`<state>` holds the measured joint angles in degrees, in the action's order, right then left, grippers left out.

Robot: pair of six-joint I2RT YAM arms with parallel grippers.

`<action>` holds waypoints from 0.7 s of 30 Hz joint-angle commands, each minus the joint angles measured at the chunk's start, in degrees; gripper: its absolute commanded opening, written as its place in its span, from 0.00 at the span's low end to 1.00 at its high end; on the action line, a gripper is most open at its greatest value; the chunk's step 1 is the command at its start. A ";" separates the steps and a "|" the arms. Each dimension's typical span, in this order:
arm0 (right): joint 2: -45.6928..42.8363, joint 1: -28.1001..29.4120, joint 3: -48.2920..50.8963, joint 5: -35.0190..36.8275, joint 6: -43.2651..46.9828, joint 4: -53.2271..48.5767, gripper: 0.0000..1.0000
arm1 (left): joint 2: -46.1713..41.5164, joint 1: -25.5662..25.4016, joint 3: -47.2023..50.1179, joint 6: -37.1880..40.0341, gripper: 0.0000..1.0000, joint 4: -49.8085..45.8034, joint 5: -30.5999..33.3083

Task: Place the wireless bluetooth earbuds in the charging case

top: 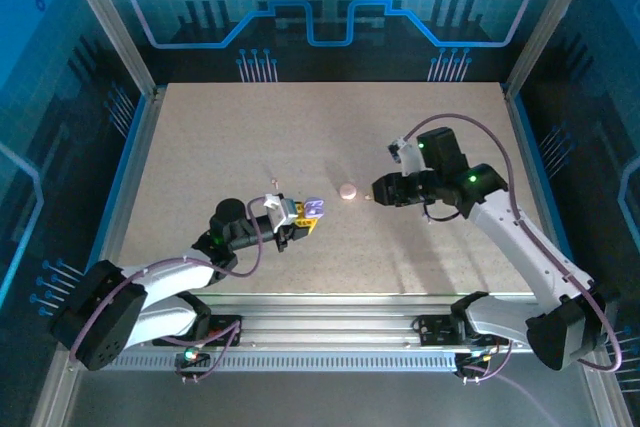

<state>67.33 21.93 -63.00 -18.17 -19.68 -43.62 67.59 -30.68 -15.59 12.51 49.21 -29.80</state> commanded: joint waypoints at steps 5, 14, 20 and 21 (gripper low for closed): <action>2.80 -9.55 0.45 9.41 10.64 -10.65 0.36 | -0.31 -0.93 -1.78 -0.80 0.10 0.54 1.51; 15.11 -10.80 -3.99 16.32 19.21 -10.31 0.37 | -2.09 -2.88 -6.05 -0.56 0.09 -9.77 3.34; 19.68 -15.12 -4.84 17.46 21.84 -10.56 0.38 | 0.43 -4.56 -10.63 2.49 0.09 -14.67 3.31; 20.53 -15.61 -5.02 17.33 22.24 -10.53 0.38 | 1.08 -4.89 -11.53 3.02 0.09 -15.08 3.38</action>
<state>86.02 8.08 -66.26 -1.85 -0.25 -53.06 67.26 -34.70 -23.83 13.04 37.10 -26.76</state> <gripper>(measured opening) 0.379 0.216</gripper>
